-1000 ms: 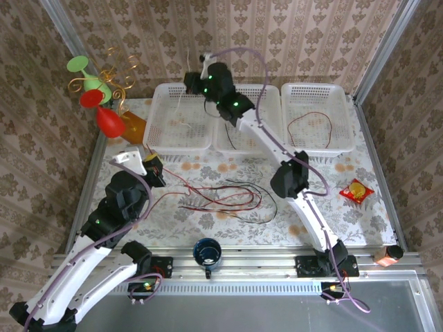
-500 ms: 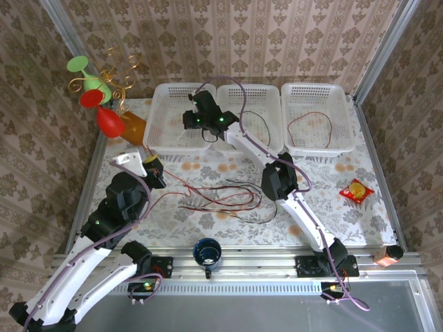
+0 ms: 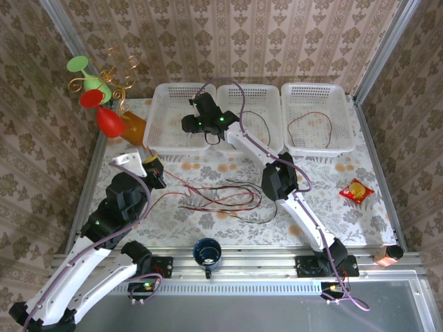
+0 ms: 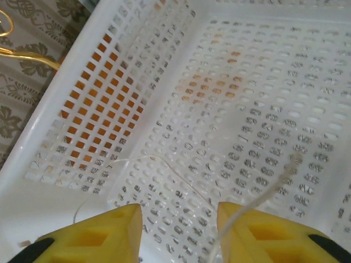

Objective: Untangle the cables

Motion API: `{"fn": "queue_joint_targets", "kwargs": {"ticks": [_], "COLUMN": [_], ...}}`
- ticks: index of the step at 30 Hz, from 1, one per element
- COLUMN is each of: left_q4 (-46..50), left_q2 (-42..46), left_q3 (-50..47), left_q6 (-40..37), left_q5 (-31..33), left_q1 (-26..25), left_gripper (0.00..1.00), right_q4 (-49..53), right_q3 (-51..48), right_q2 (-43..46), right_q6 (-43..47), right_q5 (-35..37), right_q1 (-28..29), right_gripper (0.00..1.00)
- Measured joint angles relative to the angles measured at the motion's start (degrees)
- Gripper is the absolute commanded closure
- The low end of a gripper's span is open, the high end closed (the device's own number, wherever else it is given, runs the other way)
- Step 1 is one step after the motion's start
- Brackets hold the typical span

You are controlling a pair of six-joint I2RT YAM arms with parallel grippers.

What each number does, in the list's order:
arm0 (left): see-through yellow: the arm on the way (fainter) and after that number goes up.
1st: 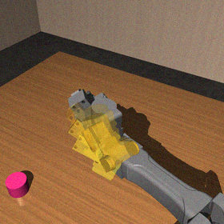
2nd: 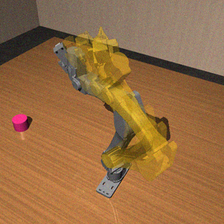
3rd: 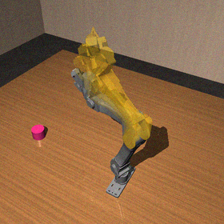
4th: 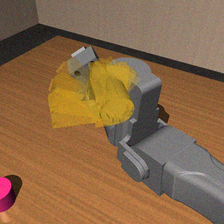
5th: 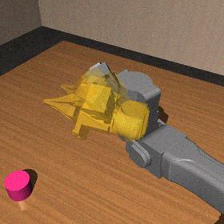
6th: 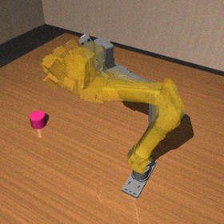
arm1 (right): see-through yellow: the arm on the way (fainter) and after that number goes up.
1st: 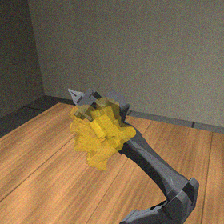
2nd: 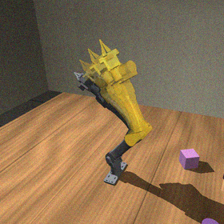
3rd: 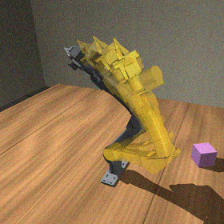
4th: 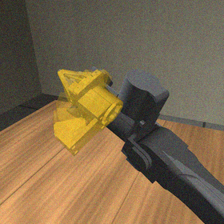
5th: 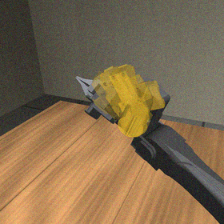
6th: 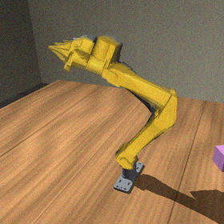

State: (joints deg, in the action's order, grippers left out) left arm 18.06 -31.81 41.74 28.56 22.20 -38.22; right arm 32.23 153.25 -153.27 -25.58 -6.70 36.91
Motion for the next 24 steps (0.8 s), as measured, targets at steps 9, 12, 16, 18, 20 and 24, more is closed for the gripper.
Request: {"fn": "queue_joint_targets", "kwargs": {"ticks": [9,12,16,18,20,24], "left_q4": [-0.04,-0.07,-0.09,-0.28,-0.59,-0.63], "left_q2": [-1.46,-1.95,-2.64,-3.13,-3.98,-6.93], "left_q3": [-0.04,-0.04,-0.04,-0.04,0.13,2.36], "left_q6": [0.0,-0.02,-0.02,-0.02,-0.04,-0.31], "left_q5": [-0.15,-0.15,-0.31,-0.57,-0.85,-1.55], "left_q1": [-0.02,-0.02,-0.02,-0.02,-0.02,-0.02], "left_gripper": [1.0,1.0,1.0,1.0,1.0,1.0], "right_q4": [1.92,1.88,2.64,3.45,4.15,3.65], "right_q3": [0.0,0.0,0.0,-0.15,-1.92,-12.41], "right_q2": [6.05,8.92,11.74,12.83,14.62,22.03], "right_q6": [2.95,3.15,3.85,5.14,7.02,10.8], "right_q5": [-0.07,-0.26,-1.14,-1.64,-2.25,-3.72], "right_q1": [-0.55,-1.49,-3.52,-4.26,-4.98,-5.29], "right_gripper": [0.12,0.09,0.08,0.08,0.08,0.09]}}
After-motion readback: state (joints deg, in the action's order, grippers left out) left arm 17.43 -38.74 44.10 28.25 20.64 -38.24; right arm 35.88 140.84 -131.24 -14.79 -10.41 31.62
